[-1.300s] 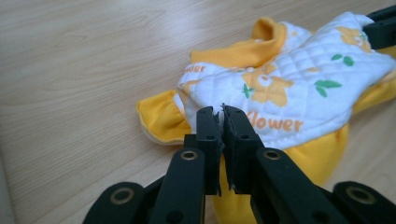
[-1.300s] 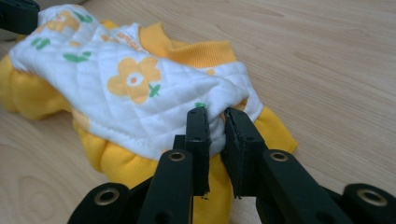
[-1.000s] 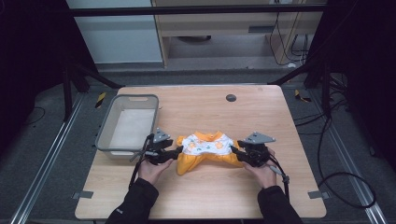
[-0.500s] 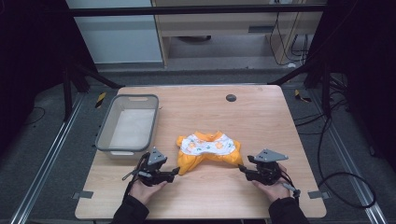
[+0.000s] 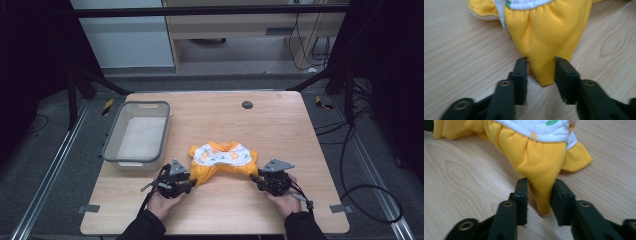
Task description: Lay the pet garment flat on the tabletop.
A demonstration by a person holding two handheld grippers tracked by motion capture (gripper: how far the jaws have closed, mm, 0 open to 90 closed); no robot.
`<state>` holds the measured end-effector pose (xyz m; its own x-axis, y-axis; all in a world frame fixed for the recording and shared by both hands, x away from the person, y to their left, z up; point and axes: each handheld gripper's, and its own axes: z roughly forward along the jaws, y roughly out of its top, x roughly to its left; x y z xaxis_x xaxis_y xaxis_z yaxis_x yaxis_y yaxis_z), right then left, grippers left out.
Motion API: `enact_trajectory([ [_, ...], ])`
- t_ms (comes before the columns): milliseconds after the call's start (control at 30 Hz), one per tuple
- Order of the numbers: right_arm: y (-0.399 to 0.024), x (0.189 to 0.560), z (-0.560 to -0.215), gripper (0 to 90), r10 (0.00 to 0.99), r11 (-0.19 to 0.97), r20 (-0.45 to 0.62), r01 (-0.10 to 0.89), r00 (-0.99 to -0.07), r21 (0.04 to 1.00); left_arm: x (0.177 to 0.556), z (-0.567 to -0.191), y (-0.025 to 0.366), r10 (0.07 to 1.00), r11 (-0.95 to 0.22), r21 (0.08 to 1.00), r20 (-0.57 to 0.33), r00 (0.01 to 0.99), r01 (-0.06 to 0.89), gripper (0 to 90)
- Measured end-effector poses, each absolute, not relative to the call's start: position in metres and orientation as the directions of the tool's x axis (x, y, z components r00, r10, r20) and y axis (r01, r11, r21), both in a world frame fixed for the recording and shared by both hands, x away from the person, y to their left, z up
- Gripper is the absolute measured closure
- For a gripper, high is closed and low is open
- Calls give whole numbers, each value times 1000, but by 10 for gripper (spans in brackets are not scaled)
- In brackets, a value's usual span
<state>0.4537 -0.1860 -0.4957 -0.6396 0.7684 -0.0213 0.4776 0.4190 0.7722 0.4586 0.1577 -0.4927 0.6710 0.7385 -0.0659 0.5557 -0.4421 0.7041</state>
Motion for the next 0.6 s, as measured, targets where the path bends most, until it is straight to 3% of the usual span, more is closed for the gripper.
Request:
enact_trajectory([
  [167,-187,452,-491,850,758,418,-9,475,-652,774,459,-489,161,723,-424,716,-101,683,555,896],
  [400,-190,446,-480,862,739,399,16,457,-673,795,454,-473,166,708,-403,749,-110,697,527,900],
  [567,-191,445,-480,862,738,405,10,454,-675,794,452,-476,166,724,-415,753,-67,687,511,897],
  [600,-190,445,-481,861,737,411,10,460,-676,787,450,-479,164,729,-422,746,-60,682,516,749],
])
